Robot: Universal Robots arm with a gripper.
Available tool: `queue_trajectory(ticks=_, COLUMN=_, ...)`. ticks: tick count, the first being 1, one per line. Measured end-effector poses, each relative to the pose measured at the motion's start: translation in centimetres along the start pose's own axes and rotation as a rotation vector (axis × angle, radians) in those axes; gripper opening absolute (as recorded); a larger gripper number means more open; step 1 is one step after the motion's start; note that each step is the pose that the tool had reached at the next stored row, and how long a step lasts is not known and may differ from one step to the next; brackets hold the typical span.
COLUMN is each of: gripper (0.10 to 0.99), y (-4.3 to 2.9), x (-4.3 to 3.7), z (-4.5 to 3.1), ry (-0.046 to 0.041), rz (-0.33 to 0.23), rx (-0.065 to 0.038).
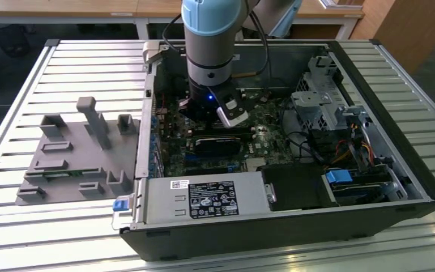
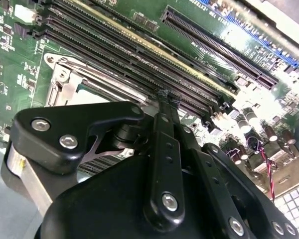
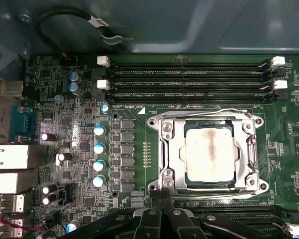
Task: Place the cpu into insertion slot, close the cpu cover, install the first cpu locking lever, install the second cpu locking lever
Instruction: 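Install the second cpu locking lever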
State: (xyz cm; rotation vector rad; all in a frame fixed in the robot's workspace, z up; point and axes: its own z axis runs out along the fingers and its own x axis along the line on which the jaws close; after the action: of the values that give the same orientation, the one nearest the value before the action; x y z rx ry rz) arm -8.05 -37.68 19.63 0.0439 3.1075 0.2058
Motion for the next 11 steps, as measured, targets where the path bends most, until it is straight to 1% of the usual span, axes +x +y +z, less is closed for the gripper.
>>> queue_trajectory(ticks=5, gripper=0.106, y=0.26, x=0.30, z=0.15, ry=-0.0002, rz=0.000, rx=-0.001)
queue_trajectory(ticks=11, gripper=0.106, y=0.25, x=0.35, z=0.27, ry=0.0001, rz=0.000, rx=0.001)
